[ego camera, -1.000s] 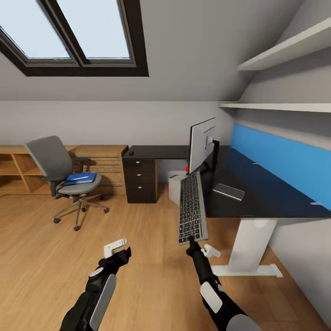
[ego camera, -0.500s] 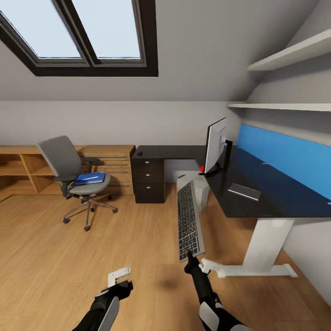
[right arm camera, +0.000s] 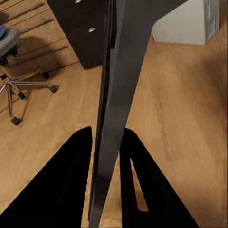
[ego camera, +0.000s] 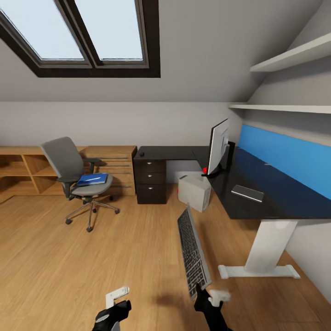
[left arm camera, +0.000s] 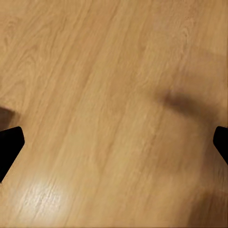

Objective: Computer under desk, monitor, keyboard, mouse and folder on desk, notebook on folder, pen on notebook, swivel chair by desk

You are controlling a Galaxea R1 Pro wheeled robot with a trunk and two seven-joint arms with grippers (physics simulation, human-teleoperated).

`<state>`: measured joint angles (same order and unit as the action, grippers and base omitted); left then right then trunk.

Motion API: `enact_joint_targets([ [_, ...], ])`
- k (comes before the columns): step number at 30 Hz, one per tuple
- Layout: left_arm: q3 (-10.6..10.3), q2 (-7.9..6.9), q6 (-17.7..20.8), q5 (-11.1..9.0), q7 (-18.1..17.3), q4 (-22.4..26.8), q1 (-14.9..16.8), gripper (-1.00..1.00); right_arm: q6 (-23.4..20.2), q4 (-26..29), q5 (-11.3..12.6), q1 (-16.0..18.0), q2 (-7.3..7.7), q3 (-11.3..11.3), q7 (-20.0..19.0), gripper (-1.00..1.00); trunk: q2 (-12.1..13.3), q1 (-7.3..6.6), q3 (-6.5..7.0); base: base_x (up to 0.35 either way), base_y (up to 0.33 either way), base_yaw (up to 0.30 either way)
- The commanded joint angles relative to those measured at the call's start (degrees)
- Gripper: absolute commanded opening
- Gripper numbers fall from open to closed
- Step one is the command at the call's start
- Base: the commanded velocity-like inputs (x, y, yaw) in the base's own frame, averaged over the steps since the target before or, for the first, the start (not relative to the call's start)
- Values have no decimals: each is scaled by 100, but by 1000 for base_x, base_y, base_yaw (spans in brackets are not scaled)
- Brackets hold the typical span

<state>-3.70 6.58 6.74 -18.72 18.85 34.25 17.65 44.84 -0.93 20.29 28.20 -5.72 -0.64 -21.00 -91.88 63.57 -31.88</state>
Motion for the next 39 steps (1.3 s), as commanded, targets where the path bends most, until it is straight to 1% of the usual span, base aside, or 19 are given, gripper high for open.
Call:
enact_joint_targets([
  [1,-34,-9,-58,-44,45,-77,2,100,20,-6,41,-74,36,10,-69,-100,38,-23,14,0,0,0],
  [3,-34,-15,-166,-41,52,-285,2,100,6,-17,34,-190,105,11,-58,-100,118,-67,50,0,0,0],
  [6,-34,-20,-197,-40,54,-406,2,100,0,-19,29,-222,126,11,-52,-100,239,-133,104,0,0,0],
  [11,-28,-30,-206,-42,50,-451,2,100,0,-14,36,-233,150,6,-11,-100,439,-243,193,0,0,0],
  [15,-26,-71,-208,-41,48,-462,2,100,-2,-13,26,-236,158,17,187,-100,600,-331,265,0,0,0],
  [18,-25,-78,-216,-43,53,-463,2,100,-2,-15,17,-236,148,19,207,-100,720,-397,319,0,0,0],
  [19,-25,-81,-248,-43,54,-466,2,100,-2,-17,18,-236,152,19,211,-100,760,-419,337,0,0,0],
  [20,-25,-80,-571,-40,56,-581,2,100,-8,-21,25,-236,158,14,218,-100,800,-441,355,0,0,0],
  [22,-25,-79,-692,-38,56,-622,2,100,-9,-21,27,-236,163,13,218,-100,880,-484,391,0,0,0],
  [25,-30,-78,-800,-36,57,-661,2,100,-7,-22,25,-236,163,16,219,-100,1001,-550,445,0,0,0],
  [29,-28,-78,-818,-42,57,-666,2,100,-3,-16,27,-236,162,14,222,-100,1161,-638,517,17,0,0],
  [39,-26,-78,-832,-46,57,-673,2,100,-2,-20,28,-236,156,17,228,-100,1562,-858,696,269,0,0],
])
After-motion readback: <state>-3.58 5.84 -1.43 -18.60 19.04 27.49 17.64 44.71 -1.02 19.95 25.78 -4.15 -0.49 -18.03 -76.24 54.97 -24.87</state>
